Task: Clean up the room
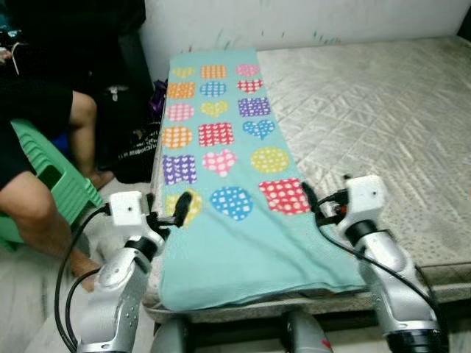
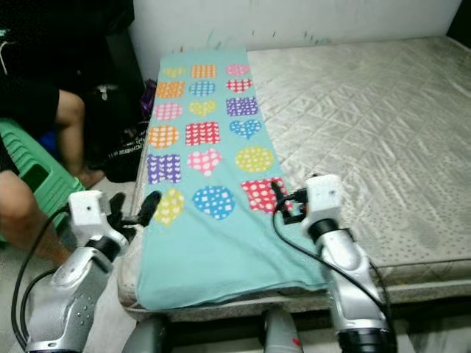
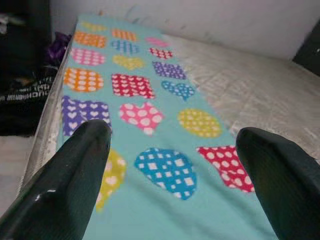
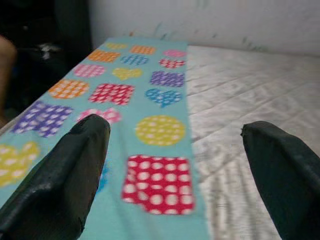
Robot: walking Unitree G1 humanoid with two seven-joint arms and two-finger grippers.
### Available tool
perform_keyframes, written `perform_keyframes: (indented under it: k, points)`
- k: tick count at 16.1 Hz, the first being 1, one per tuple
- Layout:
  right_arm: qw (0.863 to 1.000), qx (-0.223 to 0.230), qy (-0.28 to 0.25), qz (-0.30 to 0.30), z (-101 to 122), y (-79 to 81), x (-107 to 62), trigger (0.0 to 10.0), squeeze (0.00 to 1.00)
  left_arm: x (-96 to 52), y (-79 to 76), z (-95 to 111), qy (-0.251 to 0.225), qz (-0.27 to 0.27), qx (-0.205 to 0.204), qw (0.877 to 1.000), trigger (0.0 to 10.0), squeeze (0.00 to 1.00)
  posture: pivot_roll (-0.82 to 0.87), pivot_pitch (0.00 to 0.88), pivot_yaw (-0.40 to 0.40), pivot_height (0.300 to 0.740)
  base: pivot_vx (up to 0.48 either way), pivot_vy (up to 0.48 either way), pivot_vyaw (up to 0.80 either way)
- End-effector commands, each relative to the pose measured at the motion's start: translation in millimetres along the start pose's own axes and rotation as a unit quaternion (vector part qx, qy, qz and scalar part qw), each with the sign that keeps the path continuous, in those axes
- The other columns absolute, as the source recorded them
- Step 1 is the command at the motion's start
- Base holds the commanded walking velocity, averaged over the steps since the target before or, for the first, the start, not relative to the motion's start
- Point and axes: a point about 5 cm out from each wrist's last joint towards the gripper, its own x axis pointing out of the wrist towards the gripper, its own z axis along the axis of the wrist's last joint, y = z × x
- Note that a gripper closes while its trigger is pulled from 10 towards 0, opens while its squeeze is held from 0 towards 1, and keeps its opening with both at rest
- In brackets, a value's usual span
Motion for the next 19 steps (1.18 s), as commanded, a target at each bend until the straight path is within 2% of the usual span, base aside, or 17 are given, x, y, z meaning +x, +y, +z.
perform_keyframes:
  k: [1, 4, 9, 13, 19]
  points:
    - [1.000, -0.001, -0.007, 0.009, 1.3, 3.6, 1.6, 10.0, 0.00, -2.3, 6.9, 0.4, 0.003, 0.013, 0.009, 1.000, 10.0, 0.00, -0.22, 0.000, 0.034, 0.623, 0.000, 0.000, 0.00]
    - [1.000, 0.000, -0.010, 0.016, 2.4, 5.9, 2.3, 10.0, 0.00, -2.5, 6.5, 0.5, 0.005, 0.015, 0.007, 1.000, 10.0, 0.00, -0.22, 0.000, 0.032, 0.623, 0.000, 0.000, 0.00]
    - [1.000, -0.003, -0.007, 0.029, -0.1, 11.5, 1.7, 10.0, 0.00, -0.3, 7.8, -0.3, 0.007, 0.015, 0.010, 1.000, 10.0, 0.00, -0.22, 0.001, 0.034, 0.598, 0.000, 0.000, 0.00]
    - [0.999, -0.017, -0.007, 0.044, 0.9, 20.6, 7.7, 10.0, 0.00, 3.1, 10.6, 1.1, 0.010, 0.014, 0.017, 1.000, 10.0, 0.00, -0.22, 0.044, 0.042, 0.598, 0.000, 0.000, 0.00]
    - [0.998, -0.020, -0.007, 0.064, 1.2, 37.4, 14.2, 10.0, 0.00, 16.8, 17.4, 6.2, 0.011, 0.010, 0.023, 1.000, 10.0, 0.00, -0.22, 0.091, 0.039, 0.598, 0.000, 0.000, 0.76]
